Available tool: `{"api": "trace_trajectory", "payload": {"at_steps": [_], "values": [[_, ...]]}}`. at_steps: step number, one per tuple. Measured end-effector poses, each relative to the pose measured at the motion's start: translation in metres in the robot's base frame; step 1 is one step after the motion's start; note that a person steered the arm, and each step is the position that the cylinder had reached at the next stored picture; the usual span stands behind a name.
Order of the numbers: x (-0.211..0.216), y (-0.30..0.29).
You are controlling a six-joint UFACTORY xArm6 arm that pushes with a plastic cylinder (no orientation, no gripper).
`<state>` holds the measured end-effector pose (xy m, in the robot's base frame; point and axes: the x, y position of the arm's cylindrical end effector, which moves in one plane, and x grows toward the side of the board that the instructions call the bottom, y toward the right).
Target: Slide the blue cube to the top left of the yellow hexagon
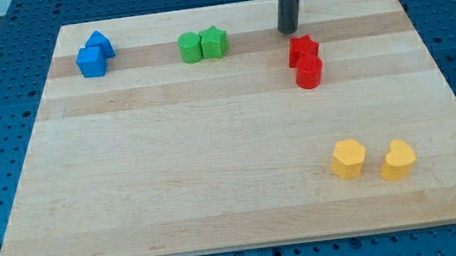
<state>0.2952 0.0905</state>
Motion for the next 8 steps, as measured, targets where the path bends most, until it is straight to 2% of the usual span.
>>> {"api": "trace_trajectory", "payload": {"at_steps": [1,2,3,4,5,6,8], "values": [[-0.03,-0.053],[-0.086,-0.116],[-0.086,-0.258],[-0.069,-0.312],[-0.018,-0.331],[0.042,-0.331],[0.121,-0.317]]}}
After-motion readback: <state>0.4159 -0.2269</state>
